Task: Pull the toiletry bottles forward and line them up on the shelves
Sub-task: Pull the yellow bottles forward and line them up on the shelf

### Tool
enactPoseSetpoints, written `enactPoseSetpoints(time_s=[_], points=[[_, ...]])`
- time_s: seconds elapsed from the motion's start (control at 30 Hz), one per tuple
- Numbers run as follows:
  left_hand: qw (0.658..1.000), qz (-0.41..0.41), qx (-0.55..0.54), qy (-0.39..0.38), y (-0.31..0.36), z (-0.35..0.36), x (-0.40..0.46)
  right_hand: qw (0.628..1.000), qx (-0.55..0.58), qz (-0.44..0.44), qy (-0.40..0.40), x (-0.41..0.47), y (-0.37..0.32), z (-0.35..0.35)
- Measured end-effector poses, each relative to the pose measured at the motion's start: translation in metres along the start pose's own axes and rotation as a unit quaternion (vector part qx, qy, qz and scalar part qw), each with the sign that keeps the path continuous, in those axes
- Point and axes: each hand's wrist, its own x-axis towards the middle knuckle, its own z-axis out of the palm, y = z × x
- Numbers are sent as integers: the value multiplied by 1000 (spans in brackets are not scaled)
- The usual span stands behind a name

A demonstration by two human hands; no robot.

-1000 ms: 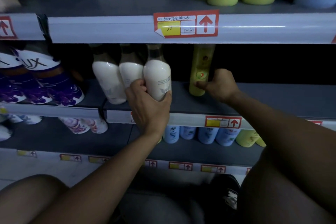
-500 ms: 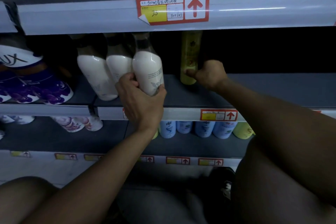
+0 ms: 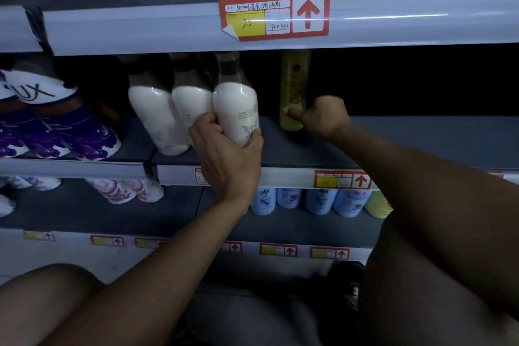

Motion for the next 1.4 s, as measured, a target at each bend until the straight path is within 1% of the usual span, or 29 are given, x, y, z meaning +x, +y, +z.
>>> enactPoseSetpoints(time_s=[0.13, 0.3, 0.63, 0.83, 1.0, 1.07, 1.27, 1.4], points=[[1000, 4, 2, 4, 0, 4, 2, 1000, 15, 5, 1, 1, 1, 2], [1000, 9, -2, 14, -1, 8, 4, 1000, -2, -1, -1, 2, 0, 4], [1000, 12, 0, 25, 3, 15, 4, 1000, 13, 8, -12, 1, 0, 5], [1000, 12, -10, 15, 5, 11, -6, 1000, -23, 3, -6, 4, 2, 5], [999, 33, -22, 2, 7, -1, -17, 997, -74, 2, -11, 3, 4, -2], [998, 46, -29, -7, 9, -6, -18, 997, -75, -1, -19, 2, 7, -6], [996, 49, -74, -14, 21, -12, -19, 995, -95, -32, -13, -12, 11, -22], [994, 58, -88, -24, 36, 5, -27, 986, -145, -68, -40, -18, 24, -30]])
